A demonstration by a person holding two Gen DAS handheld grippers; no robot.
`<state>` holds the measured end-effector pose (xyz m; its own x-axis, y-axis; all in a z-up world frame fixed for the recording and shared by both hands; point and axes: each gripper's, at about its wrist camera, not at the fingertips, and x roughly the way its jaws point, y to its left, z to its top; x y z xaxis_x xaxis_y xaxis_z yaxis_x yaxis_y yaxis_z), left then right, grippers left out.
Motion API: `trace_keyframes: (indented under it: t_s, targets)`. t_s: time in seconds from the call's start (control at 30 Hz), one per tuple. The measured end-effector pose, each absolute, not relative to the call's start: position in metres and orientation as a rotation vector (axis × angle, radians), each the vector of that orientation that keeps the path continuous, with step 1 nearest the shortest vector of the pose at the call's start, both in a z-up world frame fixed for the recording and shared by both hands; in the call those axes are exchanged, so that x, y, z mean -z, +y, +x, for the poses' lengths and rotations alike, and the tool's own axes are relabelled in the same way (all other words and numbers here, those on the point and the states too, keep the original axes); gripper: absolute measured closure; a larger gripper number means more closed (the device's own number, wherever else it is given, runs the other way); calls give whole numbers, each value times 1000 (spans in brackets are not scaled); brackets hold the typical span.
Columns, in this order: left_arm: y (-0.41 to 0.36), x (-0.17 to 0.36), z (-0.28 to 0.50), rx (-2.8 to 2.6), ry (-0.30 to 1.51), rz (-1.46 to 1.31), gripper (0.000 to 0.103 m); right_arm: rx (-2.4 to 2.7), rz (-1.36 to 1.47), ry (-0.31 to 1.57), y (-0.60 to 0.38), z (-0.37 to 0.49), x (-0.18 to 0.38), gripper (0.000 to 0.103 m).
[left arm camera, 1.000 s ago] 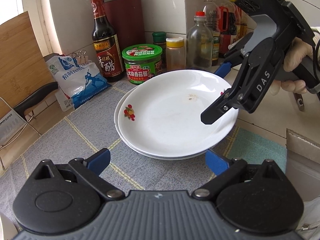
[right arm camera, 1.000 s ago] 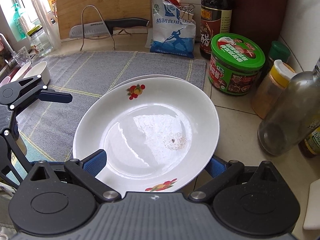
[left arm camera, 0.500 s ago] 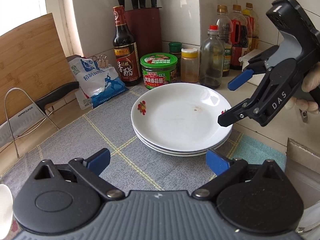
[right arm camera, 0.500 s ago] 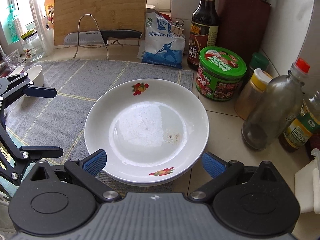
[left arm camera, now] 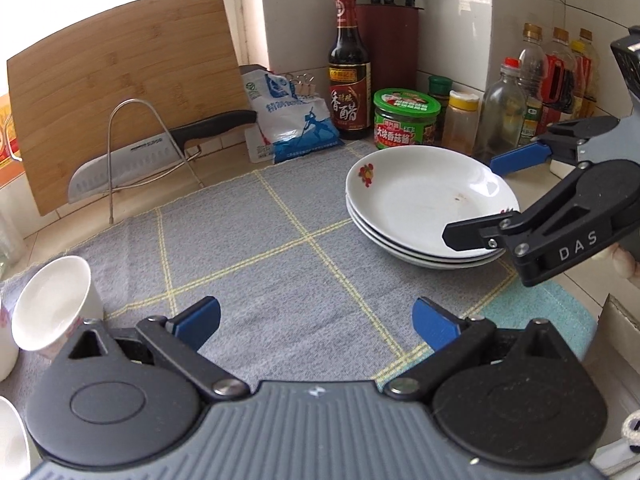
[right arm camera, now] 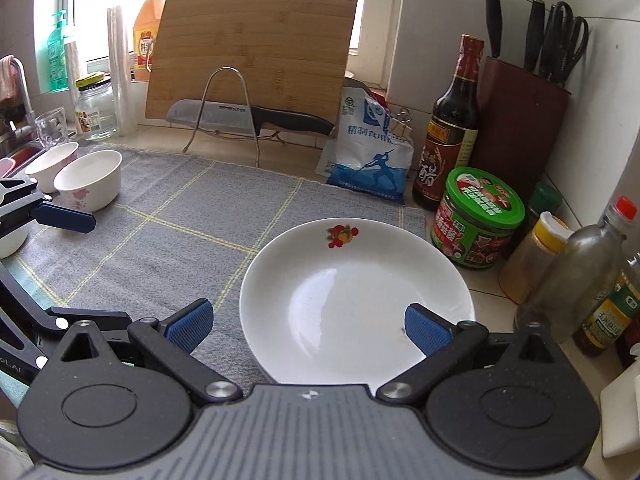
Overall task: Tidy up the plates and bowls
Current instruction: 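Withdraw the right tool from the stack while the left tool moves toward the bowls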
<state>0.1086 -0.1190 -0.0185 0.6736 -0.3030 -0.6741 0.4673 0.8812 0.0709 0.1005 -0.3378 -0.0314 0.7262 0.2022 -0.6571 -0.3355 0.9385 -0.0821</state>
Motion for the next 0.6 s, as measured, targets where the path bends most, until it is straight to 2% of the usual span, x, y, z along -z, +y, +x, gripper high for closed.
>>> trace_keyframes:
  t_s: [0.6]
  targets:
    - [-2, 9, 81, 391, 710, 209, 1, -382, -255, 730, -215, 86, 39, 0]
